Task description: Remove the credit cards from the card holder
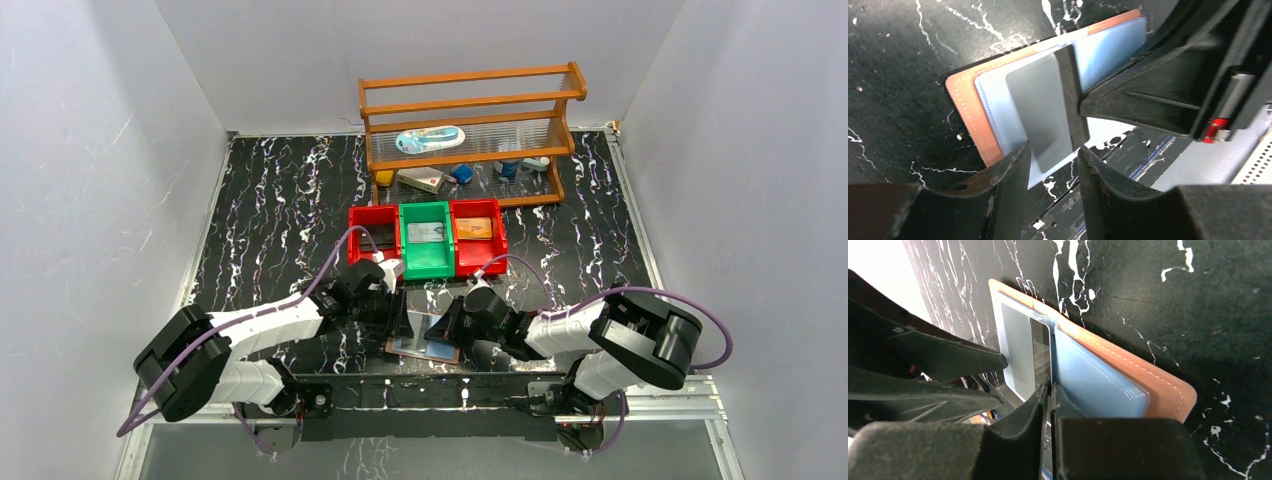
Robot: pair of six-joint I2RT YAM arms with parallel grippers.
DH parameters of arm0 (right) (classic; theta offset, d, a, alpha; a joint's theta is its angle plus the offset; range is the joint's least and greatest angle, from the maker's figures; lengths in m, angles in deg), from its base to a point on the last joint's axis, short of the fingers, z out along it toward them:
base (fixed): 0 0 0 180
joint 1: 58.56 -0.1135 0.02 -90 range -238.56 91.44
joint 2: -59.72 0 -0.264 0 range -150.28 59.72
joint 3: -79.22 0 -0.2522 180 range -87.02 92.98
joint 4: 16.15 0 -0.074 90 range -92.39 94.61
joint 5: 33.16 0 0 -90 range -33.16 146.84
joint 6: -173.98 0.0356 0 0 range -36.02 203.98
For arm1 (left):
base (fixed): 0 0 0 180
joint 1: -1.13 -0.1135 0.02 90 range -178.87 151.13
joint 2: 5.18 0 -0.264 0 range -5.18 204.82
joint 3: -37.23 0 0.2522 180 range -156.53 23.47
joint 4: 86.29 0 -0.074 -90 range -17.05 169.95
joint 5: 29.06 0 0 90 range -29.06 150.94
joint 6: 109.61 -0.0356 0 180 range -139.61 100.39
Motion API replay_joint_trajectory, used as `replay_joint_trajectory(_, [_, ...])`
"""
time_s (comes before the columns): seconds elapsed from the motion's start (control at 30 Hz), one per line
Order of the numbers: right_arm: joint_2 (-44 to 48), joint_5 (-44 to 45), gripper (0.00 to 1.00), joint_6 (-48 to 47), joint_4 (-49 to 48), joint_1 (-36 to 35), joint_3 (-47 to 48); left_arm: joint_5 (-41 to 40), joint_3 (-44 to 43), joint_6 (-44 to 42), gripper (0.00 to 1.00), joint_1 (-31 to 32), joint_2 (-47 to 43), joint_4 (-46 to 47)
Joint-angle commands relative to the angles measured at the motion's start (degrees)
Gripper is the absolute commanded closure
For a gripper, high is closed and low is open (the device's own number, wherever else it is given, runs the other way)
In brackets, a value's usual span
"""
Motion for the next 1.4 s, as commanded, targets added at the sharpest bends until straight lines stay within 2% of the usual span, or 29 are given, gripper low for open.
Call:
replay_joint_trajectory(0.0, [-0.50, 1.41, 0.85, -0.95, 2.57, 0.18, -0.12, -1.26, -0.36, -0.60, 0.63, 0.38, 0.87, -3.48])
replay_joint_trajectory(0.07, [-0.13, 1.33, 0.83, -0.26, 1.56, 0.18, -0.36, -0.98, 0.40, -0.49, 0.64, 0.43, 0.18, -3.82])
replay_joint_trajectory(0.17, [0.05, 1.15, 0.71, 1.53, -3.89, 0.27, -1.99, -1.87, 1.89, -0.32, 0.66, 0.43, -1.08, -3.81])
replay_joint_trajectory(0.3, [-0.62, 2.19, 0.68, 2.93, -6.85, 0.31, -2.55, -2.19, 2.46, 0.01, 0.66, 0.43, -1.82, -4.25])
replay_joint_trajectory(0.6, [-4.07, 0.57, 0.78, 1.46, -3.68, 0.37, 0.71, -2.23, 3.29, 0.69, 0.66, 0.52, -2.62, -4.28])
replay_joint_trajectory(0.83, [-1.30, 2.72, 0.91, 0.18, 0.85, 0.35, 0.21, -3.53, 1.53, 1.31, 0.66, 0.47, -3.83, -7.26])
replay_joint_trajectory(1.03, [1.21, 2.04, 0.91, -2.64, 3.58, 1.00, -0.12, -4.71, -0.93, 1.00, 0.60, 0.52, -7.36, -7.75])
replay_joint_trajectory(1.37, [0.81, 1.34, 0.90, -3.05, 3.98, 1.34, 0.03, -0.85, -5.02, -0.26, 0.55, 0.67, -4.72, -5.65])
